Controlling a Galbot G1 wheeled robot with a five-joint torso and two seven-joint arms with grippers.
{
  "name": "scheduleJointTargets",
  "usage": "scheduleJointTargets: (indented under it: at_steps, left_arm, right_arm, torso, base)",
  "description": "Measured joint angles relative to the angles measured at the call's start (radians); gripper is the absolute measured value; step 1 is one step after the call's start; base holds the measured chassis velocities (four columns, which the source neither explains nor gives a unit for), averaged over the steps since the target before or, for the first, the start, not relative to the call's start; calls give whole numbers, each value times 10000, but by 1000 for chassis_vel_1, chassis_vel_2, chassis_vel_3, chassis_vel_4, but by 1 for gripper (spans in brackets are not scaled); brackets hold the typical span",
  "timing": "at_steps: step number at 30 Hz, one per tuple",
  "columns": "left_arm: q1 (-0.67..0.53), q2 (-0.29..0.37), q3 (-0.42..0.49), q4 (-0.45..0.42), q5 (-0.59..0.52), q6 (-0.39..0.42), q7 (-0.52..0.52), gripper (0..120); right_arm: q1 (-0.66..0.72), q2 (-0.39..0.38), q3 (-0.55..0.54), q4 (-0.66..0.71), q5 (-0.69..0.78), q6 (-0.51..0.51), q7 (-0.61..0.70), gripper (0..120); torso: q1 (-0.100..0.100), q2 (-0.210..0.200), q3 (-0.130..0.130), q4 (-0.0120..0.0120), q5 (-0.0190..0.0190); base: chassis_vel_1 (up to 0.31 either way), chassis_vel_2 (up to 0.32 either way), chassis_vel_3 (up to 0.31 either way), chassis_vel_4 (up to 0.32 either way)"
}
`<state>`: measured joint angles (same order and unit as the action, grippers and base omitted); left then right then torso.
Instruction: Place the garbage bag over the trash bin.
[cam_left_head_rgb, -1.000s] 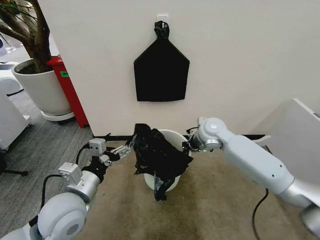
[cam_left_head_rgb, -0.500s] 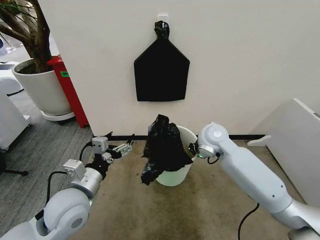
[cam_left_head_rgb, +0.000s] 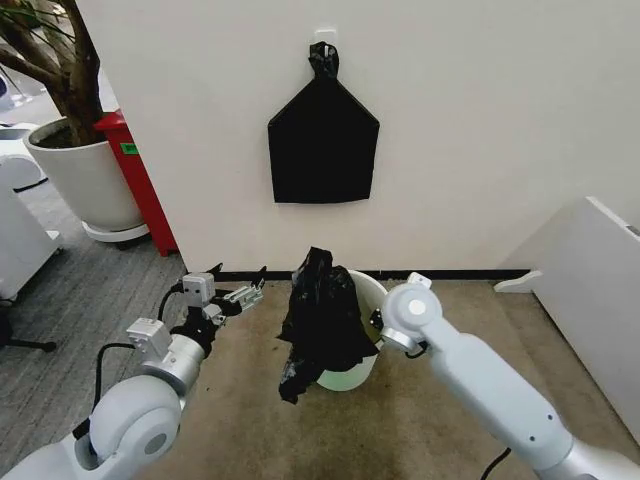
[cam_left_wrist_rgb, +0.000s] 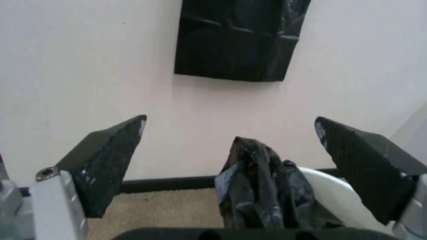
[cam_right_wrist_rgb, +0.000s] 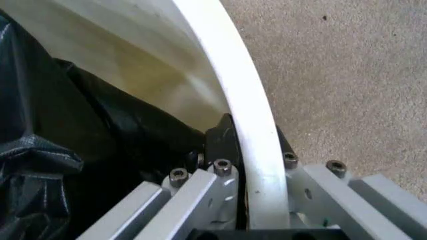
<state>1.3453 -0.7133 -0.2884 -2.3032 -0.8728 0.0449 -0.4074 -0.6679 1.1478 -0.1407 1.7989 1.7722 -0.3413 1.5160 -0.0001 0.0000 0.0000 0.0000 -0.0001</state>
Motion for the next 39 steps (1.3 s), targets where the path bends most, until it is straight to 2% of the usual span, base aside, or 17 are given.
scheduleJointTargets:
  at_steps: [7, 10, 13, 16, 18, 23, 26, 28, 29, 30, 31, 33, 35, 36, 37, 39]
  left_arm:
    - [90, 11, -66, -73, 34, -18, 10, 100]
    - [90, 17, -67, -91, 34, -21, 16, 100]
    - [90, 47, -67, -126, 34, -24, 21, 100]
    - [91, 53, -69, -135, 34, -26, 22, 100]
    - [77, 72, -70, -143, 25, -26, 26, 100]
    - [18, 104, -65, -110, 3, -15, 45, 100]
    - [-118, 190, -35, 25, -57, 10, 118, 100]
    - [-152, 238, -42, 84, -92, 22, 158, 100]
    - [-152, 238, -42, 84, -92, 22, 158, 100]
    - [-180, 290, -49, 165, -108, 40, 194, 100]
    - [-188, 302, -49, 193, -108, 43, 211, 100]
    - [-254, 334, -7, 385, -69, 46, 309, 100]
    - [-286, 335, 73, 485, -50, 48, 350, 100]
    - [-288, 334, 111, 530, -25, 49, 379, 100]
    - [-288, 334, 111, 530, -25, 49, 379, 100]
    - [-254, 348, 138, 578, 29, 49, 460, 100]
  right_arm:
    - [83, 174, 52, -397, -37, -18, -119, 0]
    - [84, 195, 87, -458, -23, -59, -163, 10]
    - [55, 73, 186, -386, 75, -136, -225, 25]
    - [38, -6, 239, -274, 102, -172, -282, 32]
    - [31, -137, 347, -12, 91, -260, -334, 43]
    - [-57, -513, 541, 744, 12, -551, -638, 57]
    - [-851, -1514, 1023, 1986, -1156, -1390, -2598, 72]
    - [-1318, -1964, 1225, 2358, -1989, -1520, -3793, 79]
    - [-1318, -1964, 1225, 2358, -1989, -1520, -3793, 79]
    - [-1755, -2354, 1502, 2652, -2886, -1520, -4904, 84]
    - [-1875, -2448, 1600, 2721, -3116, -1514, -5188, 86]
    - [-2810, -2903, 2463, 3020, -4818, -1163, -7256, 96]
    - [-3619, -3154, 3186, 3064, -6342, -639, -9012, 99]
    - [-4121, -3271, 3511, 3011, -7348, -65, -9891, 100]
    - [-4121, -3271, 3511, 3011, -7348, -65, -9891, 100]
    - [-5146, -3340, 4139, 2771, -9218, 1251, -11253, 100]
  torso:
    - [0, 0, 0, 0, 0]
    - [0, 0, 1, 1, 3]
    - [0, 0, 1, 0, 3]
    - [0, 0, 0, -1, 1]
    - [0, 0, 1, 1, 3]
    - [0, 0, 0, 2, 1]
    - [0, 1, 0, -1, 0]
    - [0, 1, 0, -5, 3]
    - [0, 1, 0, -5, 3]
    - [0, 1, -1, -6, 5]
    - [0, 1, 0, -4, 6]
    - [0, 0, 0, 2, 1]
    - [0, 1, -1, 0, 2]
    - [0, 1, -1, -2, 1]
    - [0, 1, -1, -2, 1]
    - [0, 1, 0, 0, 3]
  base:
    - [0, 0, 0, 0]
    - [0, 0, 0, 0]
    - [0, 0, 0, 0]
    - [0, 0, 0, 0]
    - [0, 0, 0, 0]
    - [0, 0, 0, 0]
    - [0, 0, 0, 0]
    - [0, 0, 0, 0]
    - [0, 0, 0, 0]
    - [0, 0, 0, 0]
    - [0, 0, 0, 0]
    - [0, 0, 0, 0]
    - [0, 0, 0, 0]
    - [0, 0, 0, 0]
    - [0, 0, 0, 0]
    - [0, 0, 0, 0]
